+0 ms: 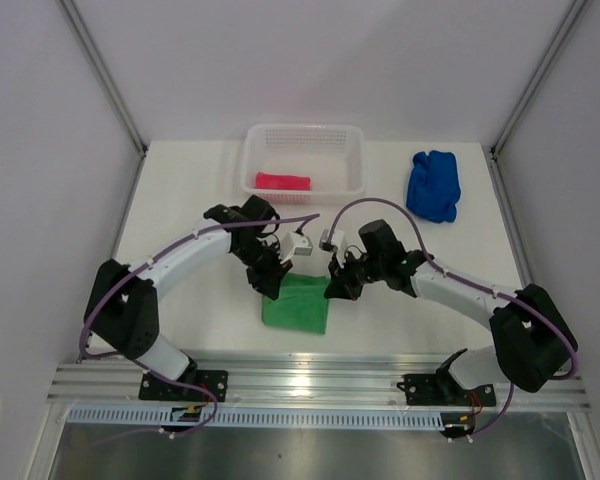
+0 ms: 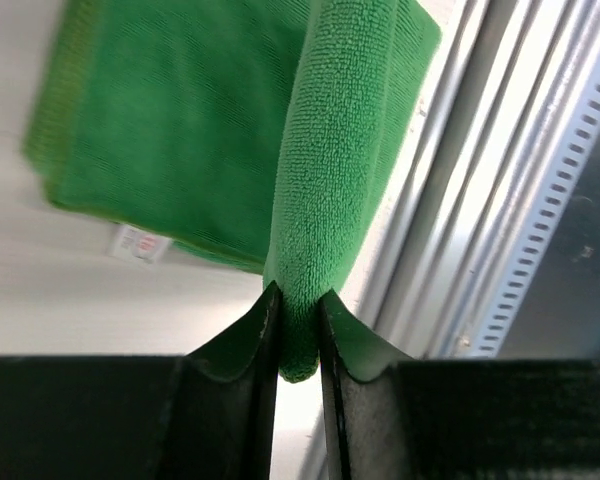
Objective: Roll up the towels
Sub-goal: Fold the towel
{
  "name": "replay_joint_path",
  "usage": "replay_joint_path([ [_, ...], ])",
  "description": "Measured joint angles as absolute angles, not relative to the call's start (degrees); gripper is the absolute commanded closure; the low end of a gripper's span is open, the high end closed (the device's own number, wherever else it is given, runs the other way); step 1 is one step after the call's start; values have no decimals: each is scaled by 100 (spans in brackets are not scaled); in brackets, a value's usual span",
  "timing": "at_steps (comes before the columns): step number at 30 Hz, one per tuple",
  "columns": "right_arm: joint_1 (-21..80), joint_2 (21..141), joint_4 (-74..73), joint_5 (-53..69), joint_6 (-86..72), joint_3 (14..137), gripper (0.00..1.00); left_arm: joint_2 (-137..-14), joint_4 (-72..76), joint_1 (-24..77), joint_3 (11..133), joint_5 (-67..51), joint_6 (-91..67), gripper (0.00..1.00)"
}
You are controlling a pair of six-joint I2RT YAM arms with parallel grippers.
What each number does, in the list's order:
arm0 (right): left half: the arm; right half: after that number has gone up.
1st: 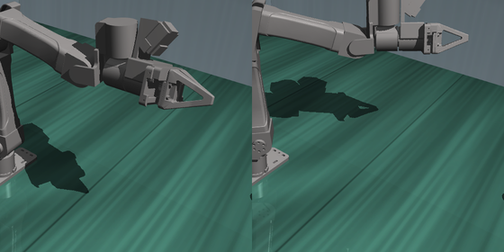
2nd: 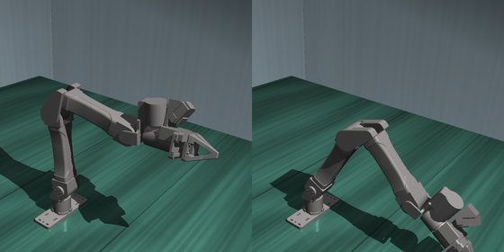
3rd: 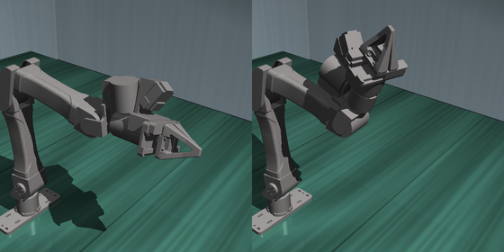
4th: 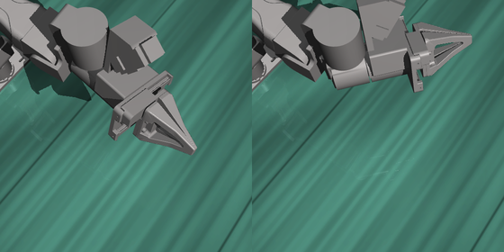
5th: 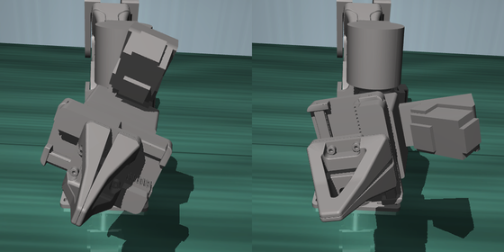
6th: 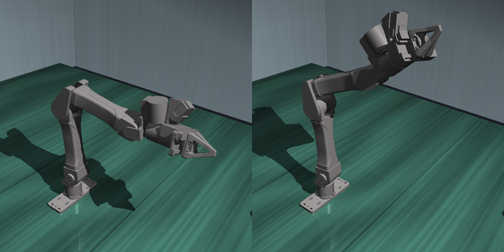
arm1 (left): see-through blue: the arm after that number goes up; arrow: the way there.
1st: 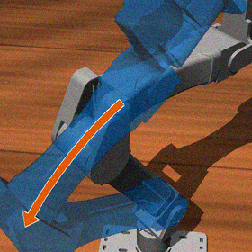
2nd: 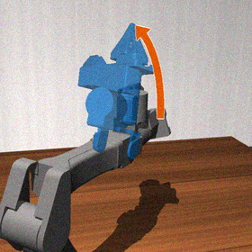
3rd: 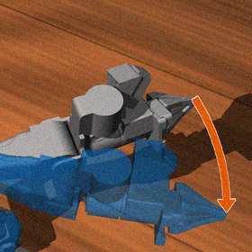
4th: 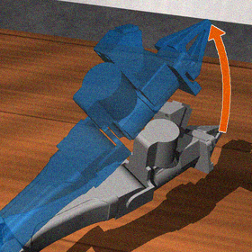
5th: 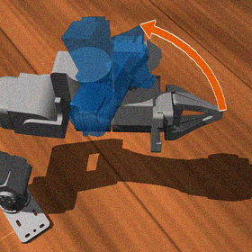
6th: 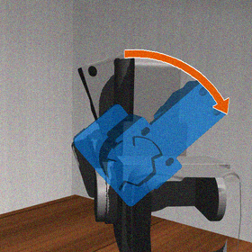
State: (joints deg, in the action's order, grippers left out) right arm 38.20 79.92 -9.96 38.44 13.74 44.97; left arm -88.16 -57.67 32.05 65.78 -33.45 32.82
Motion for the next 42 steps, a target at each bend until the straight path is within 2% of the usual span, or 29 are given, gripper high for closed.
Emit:
replay_joint_path([
  [8, 3422, 8254, -864, 3723, 1337, 4571, 100, -9585, -5542, 3148, 7308, -3135, 3291, 75],
  [19, 3264, 9083, -445, 3465, 1131, 4764, 100, -10237, -5166, 3000, 7397, -2821, 3273, 71],
  [21, 3258, 9164, -412, 3406, 1096, 4794, 93, -10339, -5105, 2995, 7419, -2766, 3251, 72],
  [22, 3253, 9214, -414, 3363, 1085, 4816, 84, -10398, -5063, 2993, 7419, -2744, 3245, 72],
  [24, 3249, 9282, -412, 3238, 1028, 4834, 78, -10510, -4978, 2993, 7424, -2716, 3240, 72],
  [25, 3242, 9295, -414, 3175, 1015, 4834, 72, -10569, -4950, 2993, 7428, -2709, 3238, 72],
  [31, 3162, 9258, -504, 2786, 845, 4847, 54, -10774, -4847, 2987, 7450, -2703, 3190, 64],
  [34, 3148, 9039, -543, 2571, 585, 4812, 53, -10774, -4827, 2985, 7454, -2689, 3157, 53],
  [42, 3319, 7797, 257, 1778, -458, 3986, 55, -10757, -4718, 2978, 7592, -2438, 3076, 46],
])
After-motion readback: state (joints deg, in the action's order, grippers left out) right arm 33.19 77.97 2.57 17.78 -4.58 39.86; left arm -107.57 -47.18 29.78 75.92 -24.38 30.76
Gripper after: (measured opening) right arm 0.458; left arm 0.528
